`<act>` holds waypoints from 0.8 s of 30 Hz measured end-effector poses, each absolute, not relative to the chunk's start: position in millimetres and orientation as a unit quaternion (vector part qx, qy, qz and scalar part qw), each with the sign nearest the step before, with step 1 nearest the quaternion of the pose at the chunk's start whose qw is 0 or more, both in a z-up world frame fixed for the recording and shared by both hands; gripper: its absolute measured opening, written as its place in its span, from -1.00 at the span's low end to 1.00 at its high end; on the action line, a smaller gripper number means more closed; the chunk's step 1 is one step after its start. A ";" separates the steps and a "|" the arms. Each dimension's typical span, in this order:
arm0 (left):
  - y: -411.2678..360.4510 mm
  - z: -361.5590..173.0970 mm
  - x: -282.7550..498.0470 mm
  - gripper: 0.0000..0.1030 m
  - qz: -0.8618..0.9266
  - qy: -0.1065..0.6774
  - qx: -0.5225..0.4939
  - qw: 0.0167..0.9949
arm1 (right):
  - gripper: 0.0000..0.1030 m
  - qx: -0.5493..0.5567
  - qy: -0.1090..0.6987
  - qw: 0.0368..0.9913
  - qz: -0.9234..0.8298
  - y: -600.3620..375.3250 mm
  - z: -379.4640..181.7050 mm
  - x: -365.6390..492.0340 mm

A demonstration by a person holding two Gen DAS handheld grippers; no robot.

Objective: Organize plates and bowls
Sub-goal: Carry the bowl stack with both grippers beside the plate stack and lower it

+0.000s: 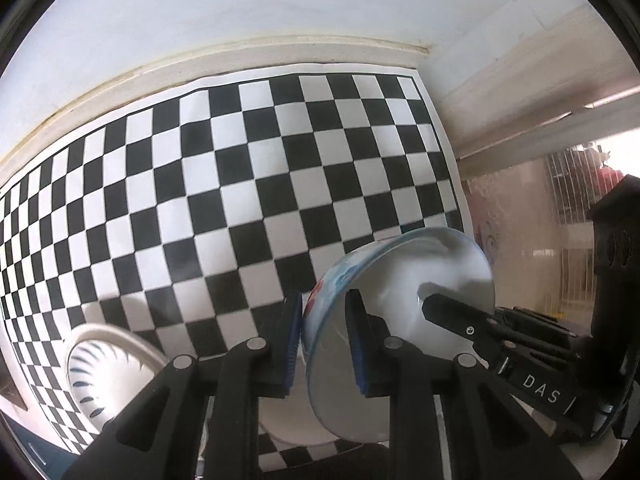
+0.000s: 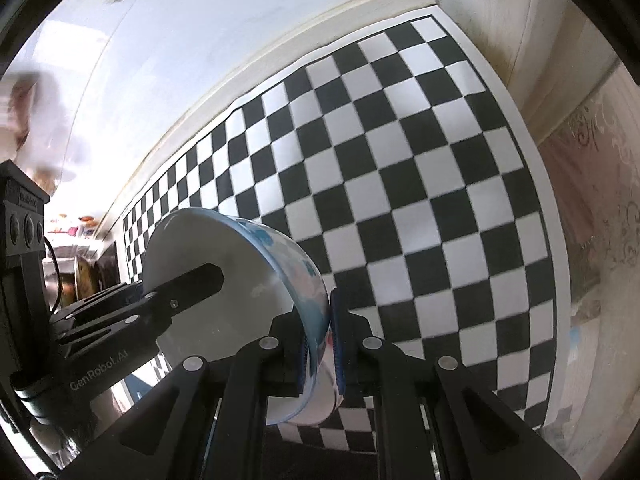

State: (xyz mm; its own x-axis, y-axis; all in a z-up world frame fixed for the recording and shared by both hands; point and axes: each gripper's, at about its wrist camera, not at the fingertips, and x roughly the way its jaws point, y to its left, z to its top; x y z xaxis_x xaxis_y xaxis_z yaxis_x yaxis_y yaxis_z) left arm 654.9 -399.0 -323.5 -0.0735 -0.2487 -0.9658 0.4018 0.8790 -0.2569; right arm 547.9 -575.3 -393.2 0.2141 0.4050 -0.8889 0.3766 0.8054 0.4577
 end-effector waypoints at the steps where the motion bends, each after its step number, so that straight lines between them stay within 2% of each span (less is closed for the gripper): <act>1: -395.7 -322.1 650.3 -0.62 -0.240 0.691 0.055 0.680 | -0.77 0.313 0.626 0.714 0.010 -572.2 -392.1 543.0; 9: -369.5 -322.0 621.8 -0.62 -0.246 0.699 0.063 0.669 | -0.77 0.304 0.638 0.707 0.025 -546.5 -391.7 508.8; 24: -333.9 -358.9 592.5 -0.62 -0.224 0.739 0.067 0.632 | -0.77 0.289 0.682 0.672 0.028 -512.0 -439.7 487.1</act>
State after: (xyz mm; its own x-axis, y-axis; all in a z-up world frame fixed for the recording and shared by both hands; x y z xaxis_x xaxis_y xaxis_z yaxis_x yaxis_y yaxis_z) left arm 592.5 -333.9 -358.9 -0.1925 -0.1840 -0.9639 0.3826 0.8904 -0.2464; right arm 487.1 -512.0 -439.7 0.0690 0.4320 -0.8992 0.3560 0.8314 0.4267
